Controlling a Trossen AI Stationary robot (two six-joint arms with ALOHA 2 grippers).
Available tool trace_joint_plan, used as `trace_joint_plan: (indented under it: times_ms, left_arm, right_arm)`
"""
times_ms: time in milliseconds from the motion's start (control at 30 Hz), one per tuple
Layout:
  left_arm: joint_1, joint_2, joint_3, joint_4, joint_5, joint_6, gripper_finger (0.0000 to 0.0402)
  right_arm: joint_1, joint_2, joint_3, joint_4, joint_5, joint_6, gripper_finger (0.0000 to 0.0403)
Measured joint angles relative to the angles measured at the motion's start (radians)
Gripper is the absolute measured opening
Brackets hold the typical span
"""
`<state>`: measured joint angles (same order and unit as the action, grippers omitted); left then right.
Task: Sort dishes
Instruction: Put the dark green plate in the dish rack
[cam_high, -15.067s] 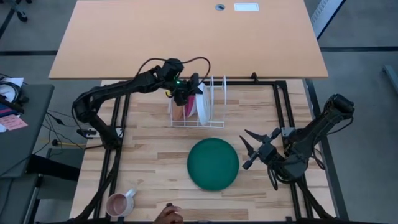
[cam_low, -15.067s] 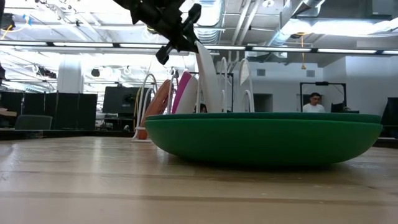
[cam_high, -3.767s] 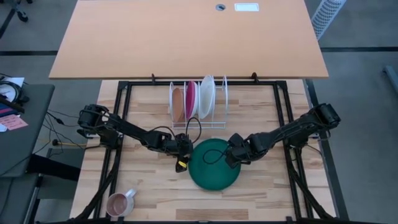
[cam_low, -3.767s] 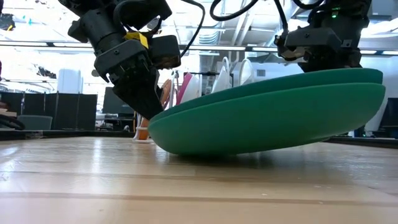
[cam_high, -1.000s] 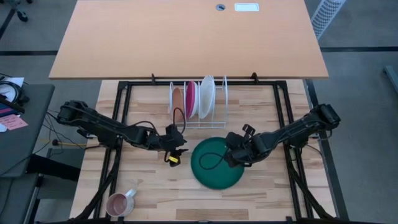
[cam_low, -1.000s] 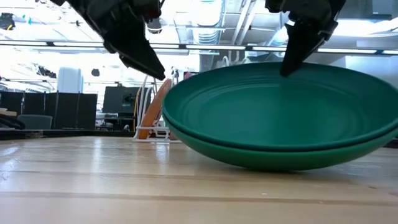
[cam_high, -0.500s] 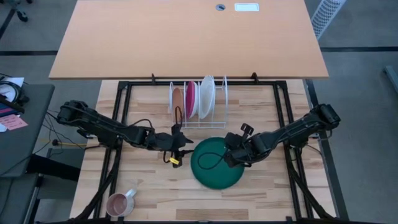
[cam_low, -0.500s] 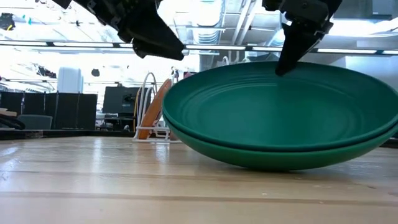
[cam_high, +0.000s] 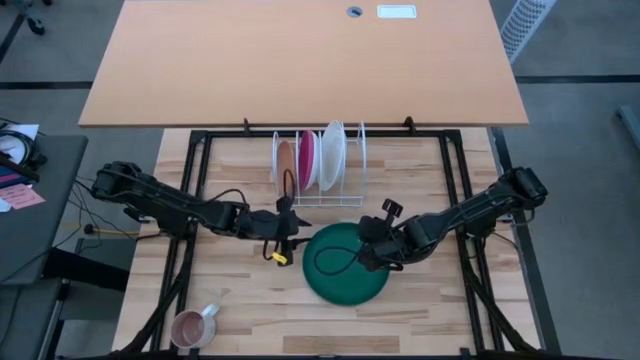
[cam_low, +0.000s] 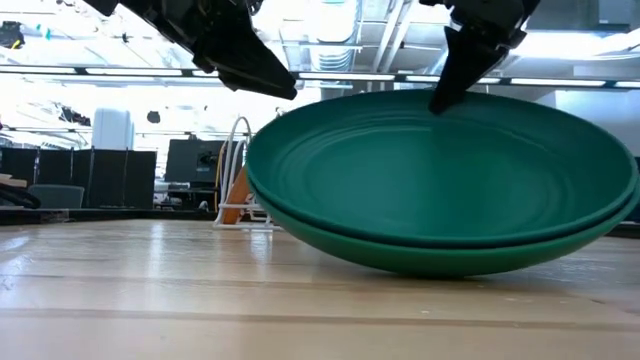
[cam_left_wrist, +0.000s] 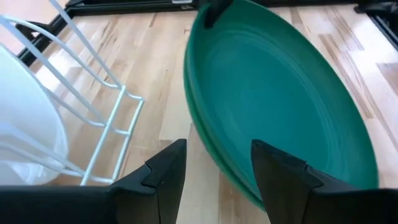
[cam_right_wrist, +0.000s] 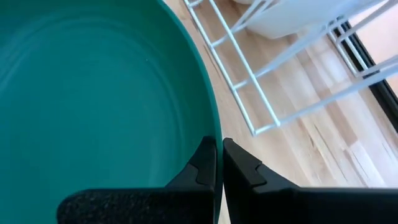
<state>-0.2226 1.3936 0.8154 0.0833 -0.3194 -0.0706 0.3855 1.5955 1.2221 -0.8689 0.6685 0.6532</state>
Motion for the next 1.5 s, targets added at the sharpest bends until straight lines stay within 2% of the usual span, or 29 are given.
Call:
trace_joint_plan:
  times_ms: [200, 400, 667, 900, 1033, 1267, 1500]
  left_arm:
    - [-0.011, 0.0, 0.0, 0.061, 0.006, -0.019, 0.0174]
    - [-0.012, 0.001, 0.0, 0.039, 0.022, -0.025, 0.0174]
    - [-0.005, 0.091, 0.0, 0.067, -0.017, -0.057, 0.0174]
    - [-0.005, 0.133, 0.0, 0.099, -0.097, -0.031, 0.017]
    - [-0.005, 0.132, 0.0, 0.102, -0.135, -0.021, 0.0141]
    - [-0.004, 0.147, 0.001, 0.103, -0.155, 0.0, 0.0019]
    - [-0.003, 0.154, 0.001, 0.106, -0.157, -0.003, 0.0011]
  right_arm:
    - [0.0, 0.0, 0.0, -0.001, 0.0, 0.018, 0.0013]
    - [0.0, 0.0, 0.0, 0.013, -0.002, 0.024, 0.0013]
    - [0.0, 0.0, 0.0, 0.041, -0.012, 0.028, 0.0013]
    - [-0.001, 0.0, 0.0, 0.049, -0.016, 0.035, 0.0013]
    - [-0.001, -0.001, 0.0, 0.046, -0.016, 0.057, 0.0013]
    - [0.0, -0.001, 0.0, 0.05, -0.026, 0.066, 0.0013]
    - [-0.001, -0.001, 0.0, 0.049, -0.045, 0.065, 0.0014]
